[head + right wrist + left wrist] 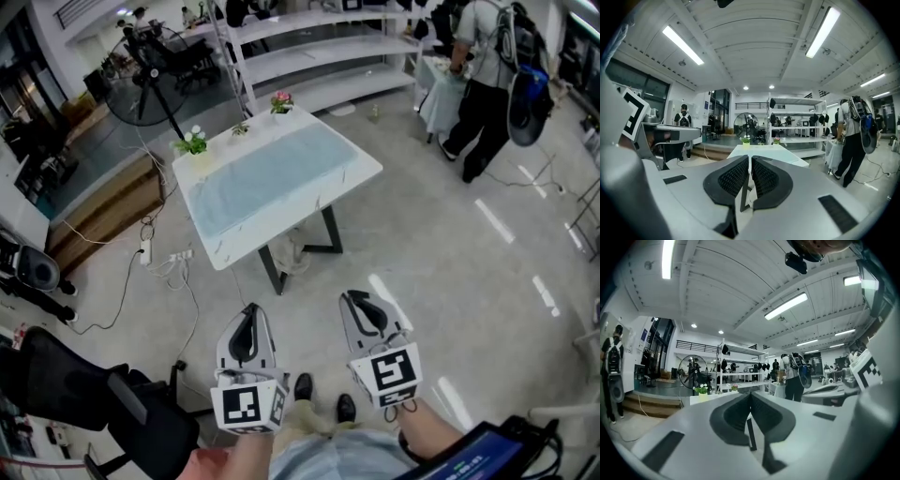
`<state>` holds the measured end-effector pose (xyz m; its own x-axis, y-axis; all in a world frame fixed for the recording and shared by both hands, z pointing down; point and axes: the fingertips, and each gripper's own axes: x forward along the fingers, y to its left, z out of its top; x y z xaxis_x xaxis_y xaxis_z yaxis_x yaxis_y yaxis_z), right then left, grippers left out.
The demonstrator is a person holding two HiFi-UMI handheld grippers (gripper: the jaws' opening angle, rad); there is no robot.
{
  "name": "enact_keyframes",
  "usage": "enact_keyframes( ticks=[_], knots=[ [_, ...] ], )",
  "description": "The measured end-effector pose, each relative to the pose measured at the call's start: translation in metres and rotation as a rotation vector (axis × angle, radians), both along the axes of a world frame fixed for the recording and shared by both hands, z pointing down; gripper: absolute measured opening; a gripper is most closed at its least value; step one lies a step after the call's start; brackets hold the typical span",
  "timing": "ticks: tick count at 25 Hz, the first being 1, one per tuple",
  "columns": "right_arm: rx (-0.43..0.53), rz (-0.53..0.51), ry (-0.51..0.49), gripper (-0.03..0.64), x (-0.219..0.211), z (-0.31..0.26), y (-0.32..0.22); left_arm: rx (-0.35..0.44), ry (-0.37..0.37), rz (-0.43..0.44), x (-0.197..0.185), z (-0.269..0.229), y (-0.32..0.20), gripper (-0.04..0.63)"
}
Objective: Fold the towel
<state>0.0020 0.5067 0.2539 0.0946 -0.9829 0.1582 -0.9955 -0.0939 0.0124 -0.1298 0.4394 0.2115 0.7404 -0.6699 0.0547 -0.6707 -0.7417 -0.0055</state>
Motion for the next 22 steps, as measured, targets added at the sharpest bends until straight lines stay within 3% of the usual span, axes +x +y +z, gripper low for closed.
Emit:
enact_keyframes(
  ticks=[7,22],
  knots=[
    [-0.039,0.001,0.005,0.038,0.033,0.023,-0.062,-0.031,0.001,0.024,0.035,0.031,-0.065,0.007],
    [-0.111,-0.052,-0.006,0.031,0.111,0.057,-0.276,-0.094,-0.021,0.004,0.107,0.066,-0.284,0.007]
  ],
)
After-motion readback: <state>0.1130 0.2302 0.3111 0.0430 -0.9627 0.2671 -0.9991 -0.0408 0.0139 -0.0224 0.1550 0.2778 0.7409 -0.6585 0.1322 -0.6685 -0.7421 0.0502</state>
